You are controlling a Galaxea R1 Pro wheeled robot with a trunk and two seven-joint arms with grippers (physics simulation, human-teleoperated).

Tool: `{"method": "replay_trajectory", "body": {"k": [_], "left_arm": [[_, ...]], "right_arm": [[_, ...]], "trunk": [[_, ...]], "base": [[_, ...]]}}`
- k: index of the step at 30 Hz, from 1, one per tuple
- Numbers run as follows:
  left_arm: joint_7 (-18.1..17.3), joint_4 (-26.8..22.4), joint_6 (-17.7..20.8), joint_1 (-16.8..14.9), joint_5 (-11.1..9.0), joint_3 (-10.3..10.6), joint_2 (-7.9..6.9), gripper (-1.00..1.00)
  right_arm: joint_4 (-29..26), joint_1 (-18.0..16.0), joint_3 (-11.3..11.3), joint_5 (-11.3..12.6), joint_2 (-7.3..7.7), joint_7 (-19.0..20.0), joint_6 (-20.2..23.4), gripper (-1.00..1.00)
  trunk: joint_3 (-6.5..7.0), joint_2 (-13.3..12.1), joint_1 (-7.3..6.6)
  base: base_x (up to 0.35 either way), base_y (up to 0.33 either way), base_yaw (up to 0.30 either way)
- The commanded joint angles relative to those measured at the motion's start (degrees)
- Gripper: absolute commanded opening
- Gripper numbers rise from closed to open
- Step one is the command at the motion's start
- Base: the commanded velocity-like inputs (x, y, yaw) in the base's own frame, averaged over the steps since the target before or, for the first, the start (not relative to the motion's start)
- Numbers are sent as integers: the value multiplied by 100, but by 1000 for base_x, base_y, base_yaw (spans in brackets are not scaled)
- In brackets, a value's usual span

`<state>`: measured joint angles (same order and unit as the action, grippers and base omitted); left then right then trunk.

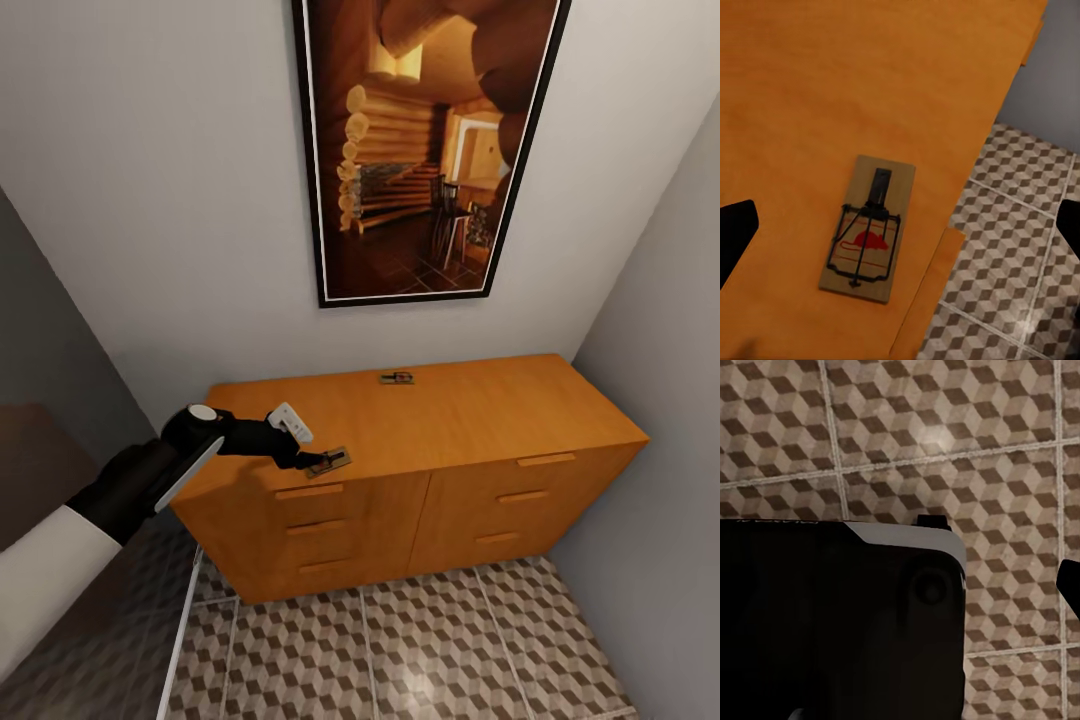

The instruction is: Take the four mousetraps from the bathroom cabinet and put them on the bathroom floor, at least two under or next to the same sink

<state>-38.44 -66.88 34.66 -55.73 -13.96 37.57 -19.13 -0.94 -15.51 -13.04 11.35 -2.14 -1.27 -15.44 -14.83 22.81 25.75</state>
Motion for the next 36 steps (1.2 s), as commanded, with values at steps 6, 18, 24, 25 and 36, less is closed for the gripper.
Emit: {"method": "replay_trajectory", "body": {"k": [6,18,24,25,36], "left_arm": [[12,-31,44,-8,-45,-22,-51,100],[18,21,50,-8,-38,3,-51,100],[24,135,48,-8,-7,52,-23,100],[26,167,46,-8,1,76,-19,100],[30,234,41,-8,15,124,-12,100]], "right_arm": [[5,-5,-49,50,-5,-13,-21,100],[6,-5,-50,50,-5,-13,-22,100],[6,-5,-49,49,-5,-13,-24,100],[6,-5,-49,50,-5,-13,-25,100],[5,-5,-49,47,-5,-13,-28,100]], "trunk": [[-11,11,3],[-11,11,3],[-11,11,3],[-11,11,3],[-11,11,3]], "base": [[0,0,0],[7,0,0],[114,0,0],[175,0,0],[242,0,0]]}}
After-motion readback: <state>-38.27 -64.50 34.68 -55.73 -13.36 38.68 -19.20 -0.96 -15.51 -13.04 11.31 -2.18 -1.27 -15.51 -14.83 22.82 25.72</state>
